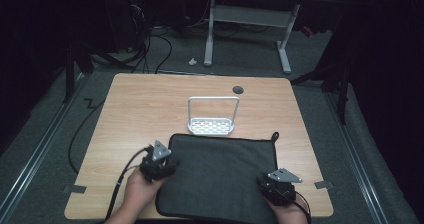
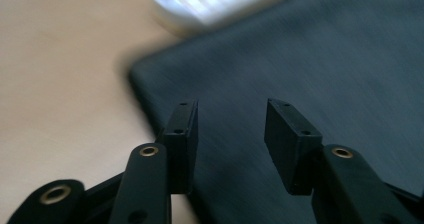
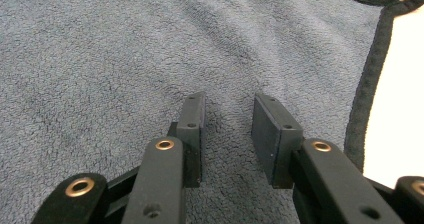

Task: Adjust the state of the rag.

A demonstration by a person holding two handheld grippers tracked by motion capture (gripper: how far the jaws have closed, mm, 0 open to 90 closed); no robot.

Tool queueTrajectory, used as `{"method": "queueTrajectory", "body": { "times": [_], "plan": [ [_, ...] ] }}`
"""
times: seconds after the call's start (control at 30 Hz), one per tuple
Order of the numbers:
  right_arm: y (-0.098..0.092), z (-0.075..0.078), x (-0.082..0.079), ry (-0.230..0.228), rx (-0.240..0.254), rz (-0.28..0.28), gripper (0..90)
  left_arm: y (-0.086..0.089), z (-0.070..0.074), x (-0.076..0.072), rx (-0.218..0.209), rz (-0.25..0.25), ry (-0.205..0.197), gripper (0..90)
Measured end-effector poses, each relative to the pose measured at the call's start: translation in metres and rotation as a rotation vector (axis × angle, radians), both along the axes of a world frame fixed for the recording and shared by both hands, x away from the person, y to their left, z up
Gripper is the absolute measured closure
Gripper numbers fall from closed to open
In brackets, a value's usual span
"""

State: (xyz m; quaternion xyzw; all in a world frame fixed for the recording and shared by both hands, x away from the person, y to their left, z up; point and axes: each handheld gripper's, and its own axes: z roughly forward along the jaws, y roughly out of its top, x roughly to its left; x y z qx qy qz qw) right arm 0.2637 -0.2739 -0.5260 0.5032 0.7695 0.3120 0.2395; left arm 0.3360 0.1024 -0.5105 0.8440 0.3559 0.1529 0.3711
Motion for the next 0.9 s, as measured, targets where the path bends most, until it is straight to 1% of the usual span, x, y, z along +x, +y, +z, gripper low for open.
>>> {"method": "queueTrajectory", "body": {
  "times": [0.03,0.07,0.1,0.13,0.17,0.2,0.23,0.27,0.33,0.37,0.4,0.43,0.47,0.5,0.57,0.6,0.63,0.7,0.73,0.77,0.8,0.83,0.87,0.9],
  "plan": [
    [0.000,0.000,0.000,-0.002,-0.002,-0.001,67.5,-0.003,-0.009,-0.008,0.022,-0.031,0.024,58.6],
    [0.000,0.000,0.000,-0.002,-0.002,-0.001,67.5,-0.003,-0.009,-0.008,0.022,-0.031,0.024,59.4],
    [0.000,0.000,0.000,-0.001,-0.005,0.000,67.5,-0.004,-0.013,-0.013,0.045,-0.046,0.025,60.0],
    [0.000,0.000,0.000,-0.002,-0.004,-0.001,67.4,-0.003,-0.013,-0.019,0.041,-0.053,0.030,60.7],
    [0.001,0.000,-0.001,-0.002,-0.006,-0.001,67.3,-0.003,-0.013,-0.019,0.041,-0.053,0.030,61.1],
    [0.001,0.000,0.000,-0.002,-0.006,-0.001,67.2,-0.001,-0.013,-0.022,0.042,-0.056,0.035,61.5],
    [0.000,0.000,0.000,-0.002,-0.005,-0.002,67.1,0.002,-0.013,-0.032,0.036,-0.066,0.036,61.6],
    [0.000,0.000,0.000,-0.002,-0.005,-0.002,67.1,0.002,-0.013,-0.032,0.036,-0.066,0.036,62.2],
    [0.001,-0.001,0.003,-0.010,-0.009,0.000,66.8,0.003,-0.014,-0.044,0.039,-0.087,0.026,63.1],
    [0.001,0.000,0.006,-0.015,-0.022,0.001,66.7,0.004,-0.014,-0.054,0.031,-0.102,0.032,63.0],
    [0.001,0.000,0.006,-0.015,-0.022,0.001,66.7,0.004,-0.014,-0.054,0.031,-0.102,0.032,62.7],
    [0.001,0.000,0.010,-0.017,-0.040,-0.004,66.1,0.002,-0.015,-0.054,0.022,-0.104,0.030,62.2],
    [0.000,0.000,0.012,-0.015,-0.040,-0.017,66.0,0.002,-0.015,-0.054,0.022,-0.104,0.030,62.0],
    [-0.002,0.001,0.013,-0.010,-0.036,-0.028,66.0,-0.001,-0.016,-0.049,0.002,-0.104,0.030,61.7],
    [-0.007,0.001,0.013,-0.012,-0.038,-0.048,66.0,-0.003,-0.017,-0.046,0.001,-0.106,0.025,61.6],
    [-0.009,0.001,0.011,-0.011,-0.033,-0.059,66.0,-0.006,-0.018,-0.041,-0.017,-0.106,0.024,61.6],
    [-0.011,0.000,0.010,-0.010,-0.027,-0.067,66.1,-0.006,-0.018,-0.039,-0.030,-0.102,0.027,61.6],
    [-0.014,0.000,0.008,-0.009,-0.015,-0.074,65.9,-0.005,-0.018,-0.035,-0.050,-0.104,0.050,61.1],
    [-0.014,0.001,0.008,-0.006,-0.011,-0.077,65.1,-0.005,-0.018,-0.035,-0.050,-0.104,0.050,60.1],
    [-0.014,0.002,0.007,-0.020,-0.005,-0.068,64.6,-0.003,-0.017,-0.034,-0.059,-0.101,0.055,58.1],
    [-0.015,0.003,0.005,-0.030,0.012,-0.063,63.7,0.003,-0.017,-0.030,-0.064,-0.070,0.035,56.6],
    [-0.015,0.004,0.004,-0.044,0.027,-0.064,62.8,0.008,-0.016,-0.025,-0.075,-0.047,0.022,54.9],
    [-0.015,0.006,0.002,-0.060,0.044,-0.061,62.1,0.008,-0.016,-0.025,-0.075,-0.047,0.022,53.2],
    [-0.015,0.007,0.000,-0.076,0.062,-0.059,62.1,0.020,-0.017,-0.013,-0.103,0.002,0.018,52.2]
  ]
}}
